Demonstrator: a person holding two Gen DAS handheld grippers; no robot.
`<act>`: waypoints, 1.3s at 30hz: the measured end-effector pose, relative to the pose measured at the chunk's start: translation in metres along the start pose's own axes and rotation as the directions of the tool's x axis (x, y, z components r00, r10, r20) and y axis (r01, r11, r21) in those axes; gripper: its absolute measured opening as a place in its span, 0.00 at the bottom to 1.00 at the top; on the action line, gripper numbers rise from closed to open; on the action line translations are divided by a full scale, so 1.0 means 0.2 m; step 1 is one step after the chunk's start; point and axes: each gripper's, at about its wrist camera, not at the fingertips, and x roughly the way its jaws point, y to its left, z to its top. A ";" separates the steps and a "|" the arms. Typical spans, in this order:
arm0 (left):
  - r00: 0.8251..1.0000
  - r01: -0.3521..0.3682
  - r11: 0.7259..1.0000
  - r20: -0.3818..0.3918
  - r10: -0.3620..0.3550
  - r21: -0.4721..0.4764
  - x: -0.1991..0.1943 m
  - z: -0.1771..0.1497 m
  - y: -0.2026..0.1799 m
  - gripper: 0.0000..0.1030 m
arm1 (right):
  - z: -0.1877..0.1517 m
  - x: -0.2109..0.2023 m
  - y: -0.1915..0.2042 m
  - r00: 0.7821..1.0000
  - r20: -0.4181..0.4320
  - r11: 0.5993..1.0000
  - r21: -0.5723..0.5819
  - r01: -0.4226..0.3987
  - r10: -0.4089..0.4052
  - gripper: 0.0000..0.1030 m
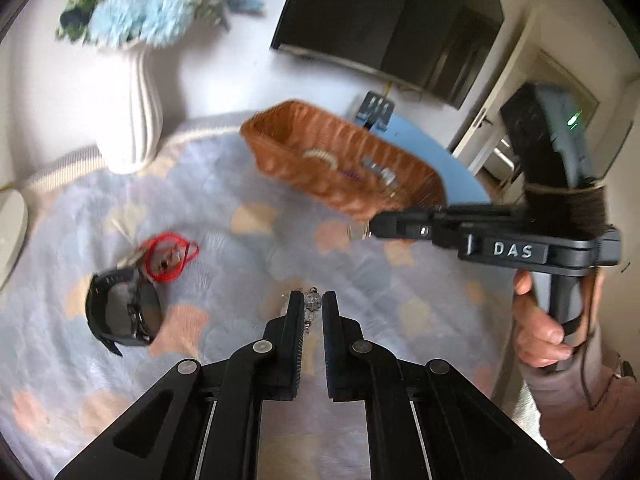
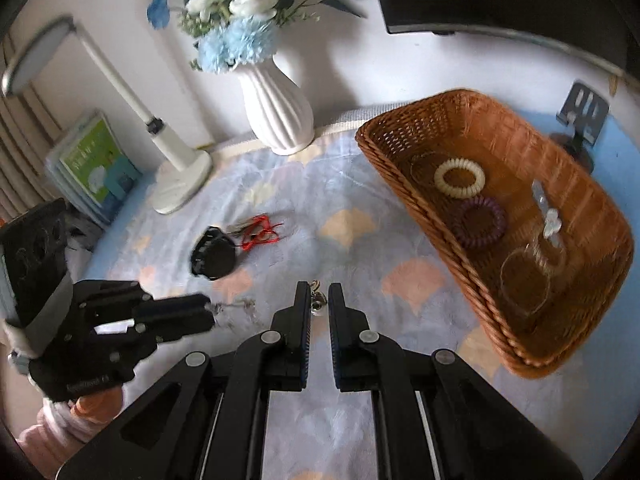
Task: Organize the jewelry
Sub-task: 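Grasp a small gold clasp with the right gripper while the left gripper grasps the silver chain bracelet, then carry both items into the wicker basket and open both grippers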
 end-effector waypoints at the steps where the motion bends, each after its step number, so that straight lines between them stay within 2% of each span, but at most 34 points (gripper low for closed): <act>1: 1.000 -0.002 1.000 0.008 0.002 0.008 -0.02 0.01 -0.02 0.09 | -0.01 -0.01 -0.03 0.999 -0.013 0.999 0.020 -0.043 0.043 0.10; 4: 0.999 0.006 1.000 0.038 -0.007 0.023 -0.06 0.06 -0.06 0.09 | -0.03 -0.03 -0.12 0.992 -0.026 0.989 0.080 -0.125 0.127 0.10; 9: 0.998 0.032 0.999 0.061 -0.033 0.033 -0.03 0.19 -0.12 0.09 | -0.04 -0.16 -0.21 0.993 0.022 0.988 0.102 -0.118 0.117 0.10; 13: 0.996 0.046 0.997 0.073 -0.051 0.066 0.02 0.32 -0.20 0.09 | 0.01 -0.29 -0.29 0.996 0.083 0.993 0.110 -0.050 0.041 0.10; 18: 0.991 0.094 0.990 0.083 -0.103 0.106 0.14 0.53 -0.32 0.09 | 0.08 -0.39 -0.47 0.983 0.132 0.981 0.160 0.107 -0.128 0.10; 23: 0.988 0.135 0.983 0.063 -0.144 0.123 0.36 0.72 -0.41 0.09 | 0.16 -0.34 -0.69 0.960 0.130 0.952 0.214 0.218 -0.249 0.10; 30: 0.991 0.137 0.988 0.004 -0.137 0.067 0.77 0.91 -0.39 0.09 | 0.28 -0.13 -0.89 0.967 0.071 0.936 0.277 0.216 -0.244 0.10; 35: 0.992 0.119 0.992 -0.040 -0.117 0.049 0.98 0.94 -0.35 0.09 | 0.32 -0.02 -0.96 0.969 0.027 0.930 0.285 0.230 -0.247 0.10; 39: 0.996 0.066 0.996 -0.069 -0.062 0.056 1.07 0.92 -0.32 0.10 | 0.33 0.03 -0.95 0.971 0.017 0.936 0.268 0.227 -0.240 0.10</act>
